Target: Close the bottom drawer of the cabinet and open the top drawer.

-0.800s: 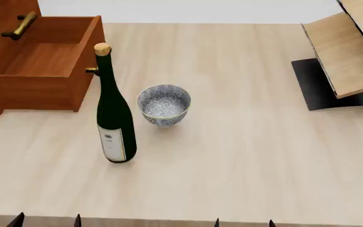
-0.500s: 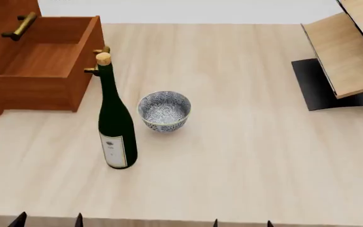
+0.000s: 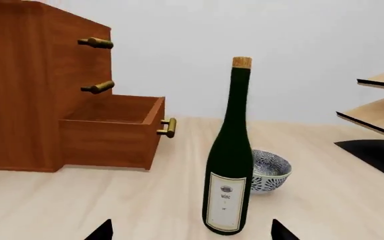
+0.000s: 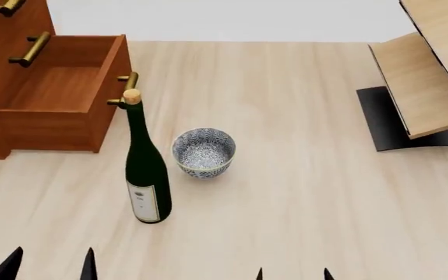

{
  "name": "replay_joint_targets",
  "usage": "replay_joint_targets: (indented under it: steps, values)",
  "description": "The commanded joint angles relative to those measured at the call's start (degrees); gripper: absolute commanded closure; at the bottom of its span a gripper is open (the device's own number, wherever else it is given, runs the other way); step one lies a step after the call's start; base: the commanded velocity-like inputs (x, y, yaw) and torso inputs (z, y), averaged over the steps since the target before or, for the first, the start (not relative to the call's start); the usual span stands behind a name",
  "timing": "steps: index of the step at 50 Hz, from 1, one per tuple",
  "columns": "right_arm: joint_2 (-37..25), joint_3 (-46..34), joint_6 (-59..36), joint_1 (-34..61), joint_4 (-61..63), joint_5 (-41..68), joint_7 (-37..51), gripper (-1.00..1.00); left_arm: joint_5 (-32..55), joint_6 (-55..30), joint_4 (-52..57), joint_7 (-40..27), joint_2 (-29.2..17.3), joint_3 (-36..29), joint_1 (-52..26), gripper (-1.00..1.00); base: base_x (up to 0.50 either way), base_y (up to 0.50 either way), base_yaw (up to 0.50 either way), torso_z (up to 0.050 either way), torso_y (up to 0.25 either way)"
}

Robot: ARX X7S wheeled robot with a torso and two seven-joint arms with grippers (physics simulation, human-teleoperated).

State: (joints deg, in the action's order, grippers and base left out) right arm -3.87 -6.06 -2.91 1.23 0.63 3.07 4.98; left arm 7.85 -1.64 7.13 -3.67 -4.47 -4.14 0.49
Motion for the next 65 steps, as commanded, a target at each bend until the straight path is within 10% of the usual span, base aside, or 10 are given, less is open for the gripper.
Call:
replay_joint_targets:
  steps: [1, 31, 65]
  values:
    - [-1.0, -1.3, -2.7, 0.4, 2.6, 0.0, 1.6, -1.00, 1.0, -0.8, 2.5, -0.9, -1.5, -0.8, 0.0, -1.00, 0.00, 0.00, 0.00, 0.050, 0.000]
    - [-2.8, -1.2, -11.0, 3.6, 9.3, 2.5, 5.3, -1.00, 8.3, -24.3, 25.4, -2.3, -9.3, 1.5, -18.6, -1.00, 0.00, 0.00, 0.00, 0.050, 0.000]
    - [-6.3, -0.1, -24.0, 7.6, 23.0, 6.4, 7.7, -1.00, 22.5, -52.4, 39.3, -7.1, -15.2, 9.5, -49.8, -1.00, 0.00, 0.00, 0.00, 0.001, 0.000]
